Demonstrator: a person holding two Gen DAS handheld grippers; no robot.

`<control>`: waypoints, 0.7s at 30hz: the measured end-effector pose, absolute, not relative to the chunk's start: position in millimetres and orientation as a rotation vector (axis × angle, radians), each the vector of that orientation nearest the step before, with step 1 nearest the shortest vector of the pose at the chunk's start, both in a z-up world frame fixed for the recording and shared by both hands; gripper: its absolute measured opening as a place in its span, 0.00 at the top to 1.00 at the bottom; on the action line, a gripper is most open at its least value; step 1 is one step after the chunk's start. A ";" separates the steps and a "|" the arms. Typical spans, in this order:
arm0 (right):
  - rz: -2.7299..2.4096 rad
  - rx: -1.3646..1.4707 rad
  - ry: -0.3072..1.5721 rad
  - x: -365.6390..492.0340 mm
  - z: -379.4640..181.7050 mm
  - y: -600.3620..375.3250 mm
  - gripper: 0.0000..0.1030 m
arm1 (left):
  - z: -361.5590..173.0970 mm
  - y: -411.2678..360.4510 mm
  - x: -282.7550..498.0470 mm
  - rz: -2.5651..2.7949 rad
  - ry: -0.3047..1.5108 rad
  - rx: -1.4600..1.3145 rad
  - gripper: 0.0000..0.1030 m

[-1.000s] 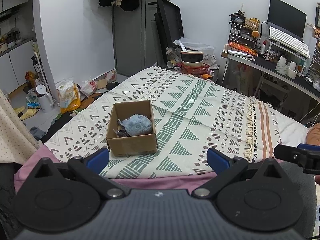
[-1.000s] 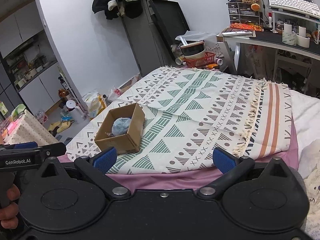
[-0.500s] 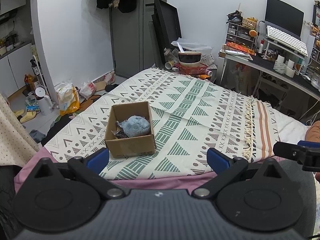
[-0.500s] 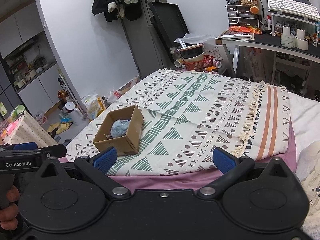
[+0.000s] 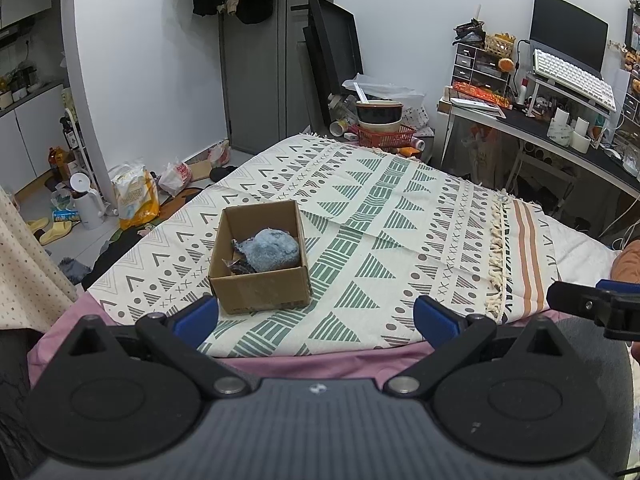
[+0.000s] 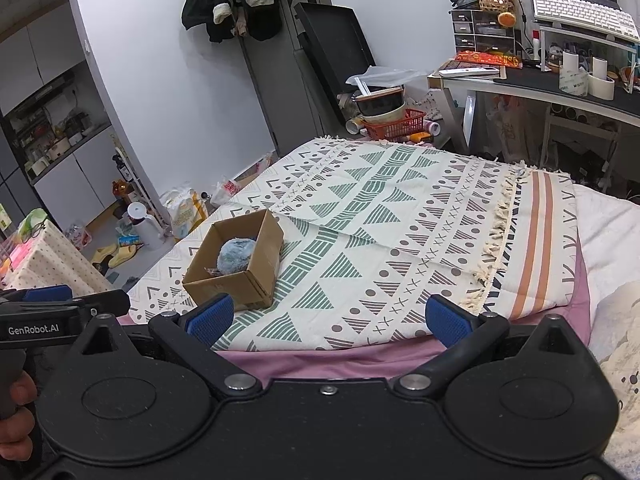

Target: Organize soft objects

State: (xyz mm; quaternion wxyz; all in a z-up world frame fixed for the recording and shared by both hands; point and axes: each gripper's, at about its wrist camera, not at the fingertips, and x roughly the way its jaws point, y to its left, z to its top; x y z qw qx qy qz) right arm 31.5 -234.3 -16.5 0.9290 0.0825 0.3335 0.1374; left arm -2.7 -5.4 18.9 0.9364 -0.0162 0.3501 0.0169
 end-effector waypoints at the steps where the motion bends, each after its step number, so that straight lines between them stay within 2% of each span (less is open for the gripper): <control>1: 0.280 0.169 0.684 31.9 -16.8 -234.3 0.00 | 18.9 -5.4 -2.7 0.035 0.716 -0.033 0.00; 21: 0.276 0.168 0.686 31.2 -23.5 -233.7 0.00 | 15.7 -2.1 -3.1 0.053 0.708 -0.051 0.00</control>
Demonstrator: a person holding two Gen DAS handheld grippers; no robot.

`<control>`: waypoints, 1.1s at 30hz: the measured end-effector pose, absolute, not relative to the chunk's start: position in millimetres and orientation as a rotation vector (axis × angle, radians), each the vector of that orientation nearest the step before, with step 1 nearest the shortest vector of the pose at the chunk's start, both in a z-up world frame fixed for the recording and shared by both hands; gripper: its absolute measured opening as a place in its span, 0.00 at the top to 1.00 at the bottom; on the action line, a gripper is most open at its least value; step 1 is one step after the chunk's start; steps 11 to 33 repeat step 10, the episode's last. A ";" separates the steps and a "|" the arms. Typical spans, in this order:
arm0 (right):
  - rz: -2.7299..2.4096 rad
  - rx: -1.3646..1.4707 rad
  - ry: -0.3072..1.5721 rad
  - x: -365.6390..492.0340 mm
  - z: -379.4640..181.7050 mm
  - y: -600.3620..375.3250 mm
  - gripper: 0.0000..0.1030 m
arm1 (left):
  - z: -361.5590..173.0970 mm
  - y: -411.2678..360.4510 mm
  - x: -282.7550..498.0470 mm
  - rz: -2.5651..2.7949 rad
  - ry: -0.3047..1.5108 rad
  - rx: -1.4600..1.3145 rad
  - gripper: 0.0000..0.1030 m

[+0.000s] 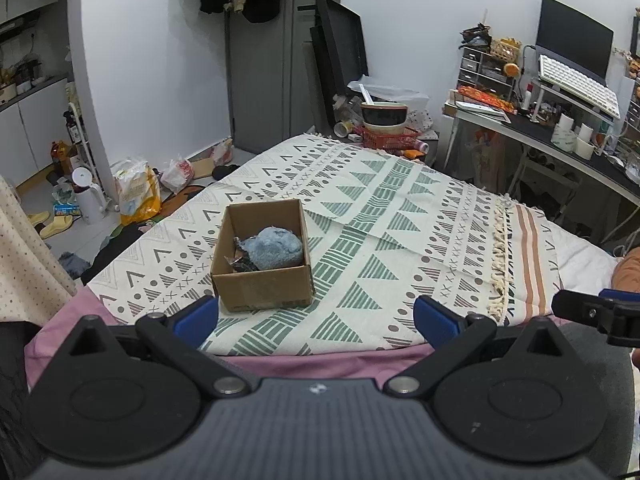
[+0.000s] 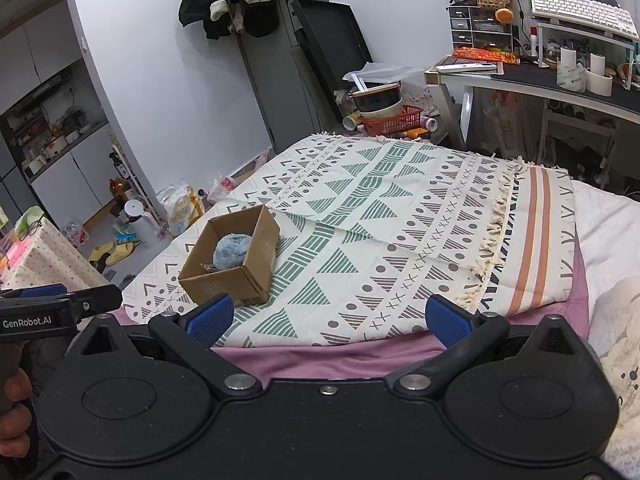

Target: Organize soft objects

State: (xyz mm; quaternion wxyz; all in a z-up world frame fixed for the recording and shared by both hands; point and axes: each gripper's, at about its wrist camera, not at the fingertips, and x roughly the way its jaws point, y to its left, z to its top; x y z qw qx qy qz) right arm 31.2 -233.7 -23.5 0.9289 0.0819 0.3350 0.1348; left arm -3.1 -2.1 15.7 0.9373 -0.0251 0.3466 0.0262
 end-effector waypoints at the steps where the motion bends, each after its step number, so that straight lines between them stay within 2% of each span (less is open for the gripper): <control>1: 0.277 0.173 0.682 31.1 -24.6 -233.9 0.00 | 16.0 -2.0 -3.5 0.058 0.698 -0.052 0.00; 10: 0.209 0.250 0.680 49.5 -41.0 -246.1 0.00 | 0.1 4.8 13.6 0.038 0.703 -0.081 0.00; 33: 0.209 0.250 0.680 49.5 -41.0 -246.1 0.00 | 0.1 4.8 13.6 0.038 0.703 -0.081 0.00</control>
